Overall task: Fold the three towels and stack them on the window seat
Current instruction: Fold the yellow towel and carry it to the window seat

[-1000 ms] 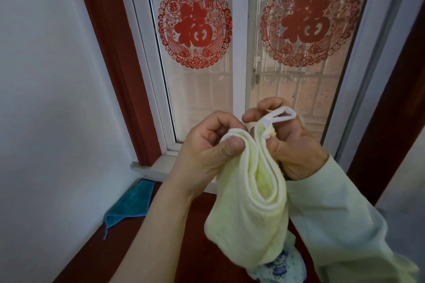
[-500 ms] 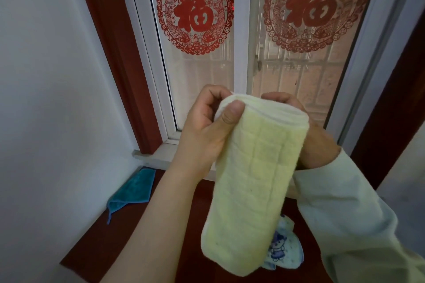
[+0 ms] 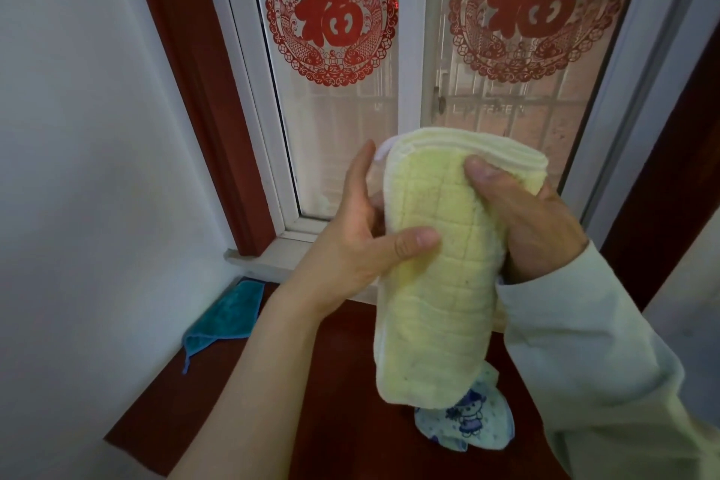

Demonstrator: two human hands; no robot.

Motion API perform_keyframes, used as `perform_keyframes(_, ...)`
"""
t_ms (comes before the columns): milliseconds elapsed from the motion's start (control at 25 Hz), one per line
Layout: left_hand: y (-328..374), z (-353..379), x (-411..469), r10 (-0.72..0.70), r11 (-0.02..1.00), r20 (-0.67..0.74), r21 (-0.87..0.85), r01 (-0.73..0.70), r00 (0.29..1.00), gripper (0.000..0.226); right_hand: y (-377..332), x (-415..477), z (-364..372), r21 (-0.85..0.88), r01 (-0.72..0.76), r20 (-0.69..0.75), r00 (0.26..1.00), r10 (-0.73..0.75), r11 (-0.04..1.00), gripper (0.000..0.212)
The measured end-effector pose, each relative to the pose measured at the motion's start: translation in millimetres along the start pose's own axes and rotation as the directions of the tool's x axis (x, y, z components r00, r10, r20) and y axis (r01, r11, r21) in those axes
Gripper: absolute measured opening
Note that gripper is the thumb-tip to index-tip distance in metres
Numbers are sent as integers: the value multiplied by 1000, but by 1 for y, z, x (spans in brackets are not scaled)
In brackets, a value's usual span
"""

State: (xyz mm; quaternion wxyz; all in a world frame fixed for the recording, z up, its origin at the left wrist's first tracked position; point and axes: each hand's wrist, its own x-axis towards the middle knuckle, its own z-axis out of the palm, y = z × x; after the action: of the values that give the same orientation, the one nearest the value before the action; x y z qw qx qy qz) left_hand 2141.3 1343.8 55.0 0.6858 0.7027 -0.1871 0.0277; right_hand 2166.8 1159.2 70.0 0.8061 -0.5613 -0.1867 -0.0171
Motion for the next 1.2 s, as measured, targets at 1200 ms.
perform_keyframes(1200, -22, -7, 1, -105, 973, -124, 193, 127, 987, 74, 37, -5, -35, -356, -115, 13, 992, 128, 927, 92)
